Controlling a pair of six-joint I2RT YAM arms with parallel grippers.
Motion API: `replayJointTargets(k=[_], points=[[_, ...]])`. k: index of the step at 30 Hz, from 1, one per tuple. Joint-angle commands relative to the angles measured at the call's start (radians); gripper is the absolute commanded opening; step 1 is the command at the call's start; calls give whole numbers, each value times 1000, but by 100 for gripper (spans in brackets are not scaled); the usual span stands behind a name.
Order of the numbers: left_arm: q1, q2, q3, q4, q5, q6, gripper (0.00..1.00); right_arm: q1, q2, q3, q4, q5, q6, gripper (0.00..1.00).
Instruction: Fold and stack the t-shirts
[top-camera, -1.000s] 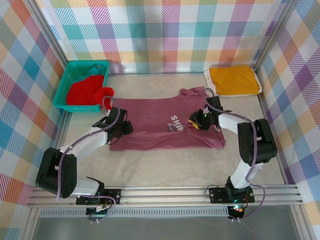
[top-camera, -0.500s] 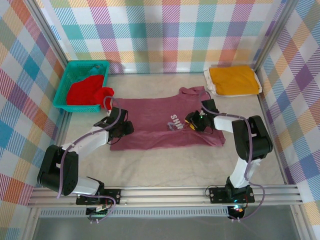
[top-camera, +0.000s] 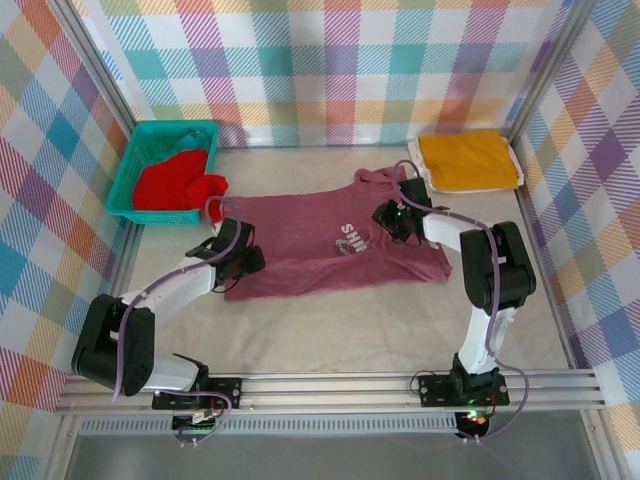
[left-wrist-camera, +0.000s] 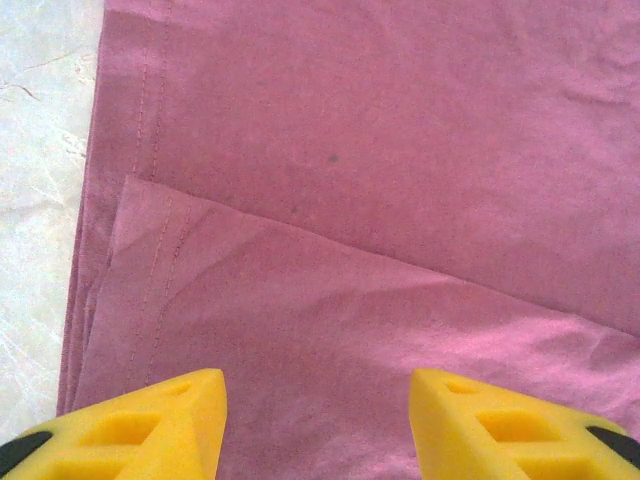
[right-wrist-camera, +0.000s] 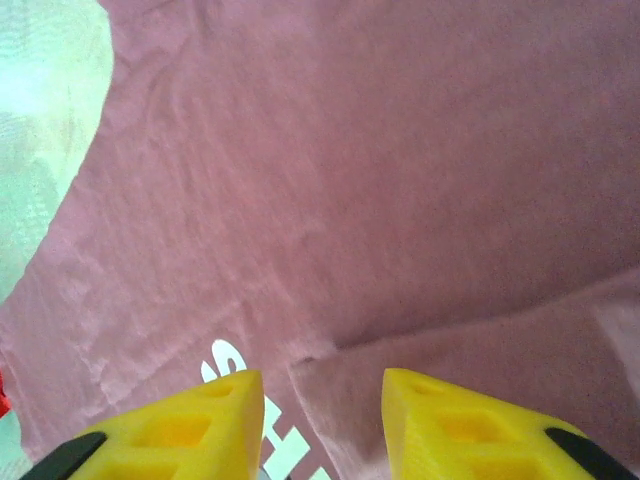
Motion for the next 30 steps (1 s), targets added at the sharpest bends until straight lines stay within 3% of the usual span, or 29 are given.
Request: replayJointTargets(k=[1, 11, 18, 30], points=[[-7, -12, -9, -9, -19, 0, 51, 2, 74, 65, -9, 0, -53, 35], [-7, -42, -20, -24, -42, 0, 51, 9, 204, 253, -34, -110, -137, 34], [-7, -44, -9, -17, -40, -4, 51, 2, 99, 319, -136, -199, -269, 35], [-7, 83, 82, 58, 80, 47, 48, -113, -190, -65, -164, -186, -191, 34]])
